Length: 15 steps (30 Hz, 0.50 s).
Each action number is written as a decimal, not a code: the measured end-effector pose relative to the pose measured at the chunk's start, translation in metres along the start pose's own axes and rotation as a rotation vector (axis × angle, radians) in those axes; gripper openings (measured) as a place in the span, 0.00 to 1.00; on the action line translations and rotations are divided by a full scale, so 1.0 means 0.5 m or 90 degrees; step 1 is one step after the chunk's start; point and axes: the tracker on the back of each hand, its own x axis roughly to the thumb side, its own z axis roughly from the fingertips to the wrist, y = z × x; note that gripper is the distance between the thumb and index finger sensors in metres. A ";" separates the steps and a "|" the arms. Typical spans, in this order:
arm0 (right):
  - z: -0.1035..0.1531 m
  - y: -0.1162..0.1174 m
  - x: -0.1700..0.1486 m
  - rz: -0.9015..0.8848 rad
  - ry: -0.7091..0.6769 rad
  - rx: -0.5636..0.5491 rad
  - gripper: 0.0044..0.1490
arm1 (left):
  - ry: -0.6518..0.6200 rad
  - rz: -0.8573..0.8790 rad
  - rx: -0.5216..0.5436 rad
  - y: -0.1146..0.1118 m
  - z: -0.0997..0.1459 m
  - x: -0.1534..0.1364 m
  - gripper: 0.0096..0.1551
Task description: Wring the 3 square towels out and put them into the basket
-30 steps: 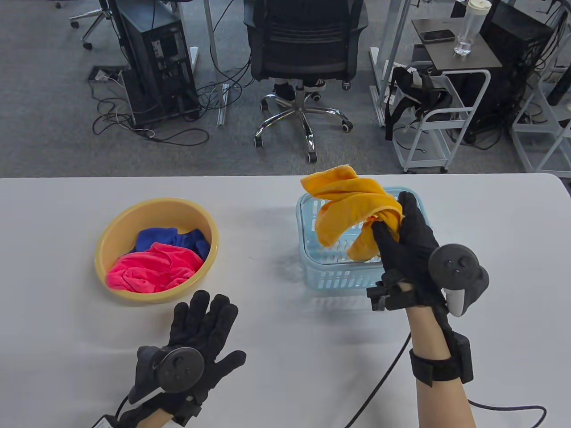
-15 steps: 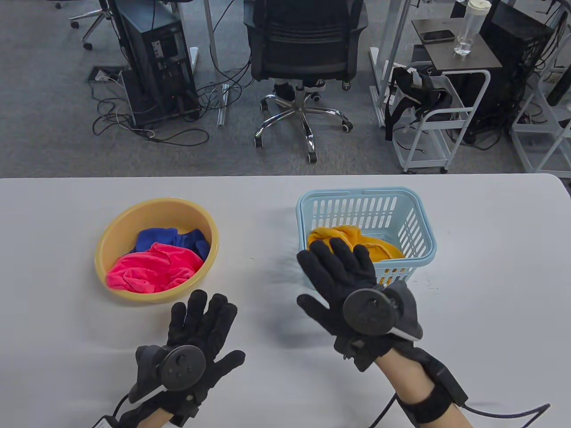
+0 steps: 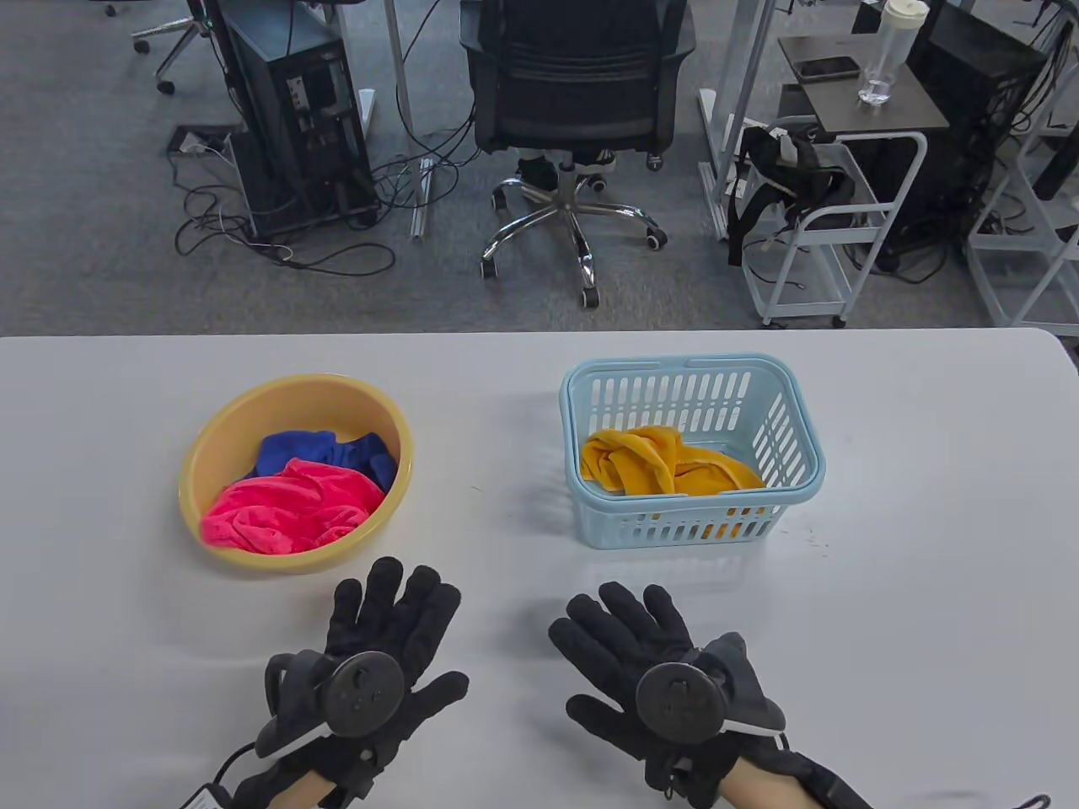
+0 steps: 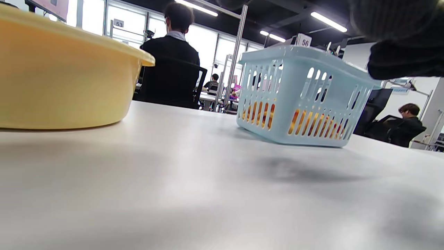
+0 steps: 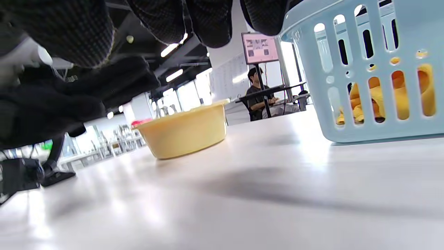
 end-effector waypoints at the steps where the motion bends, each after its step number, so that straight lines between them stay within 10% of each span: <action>1: 0.001 -0.001 0.002 -0.002 -0.004 -0.006 0.48 | 0.006 -0.004 -0.004 0.000 -0.001 -0.001 0.53; 15: 0.012 0.001 0.008 0.007 -0.040 0.017 0.47 | 0.430 -0.155 -0.113 0.186 -0.124 -0.262 0.49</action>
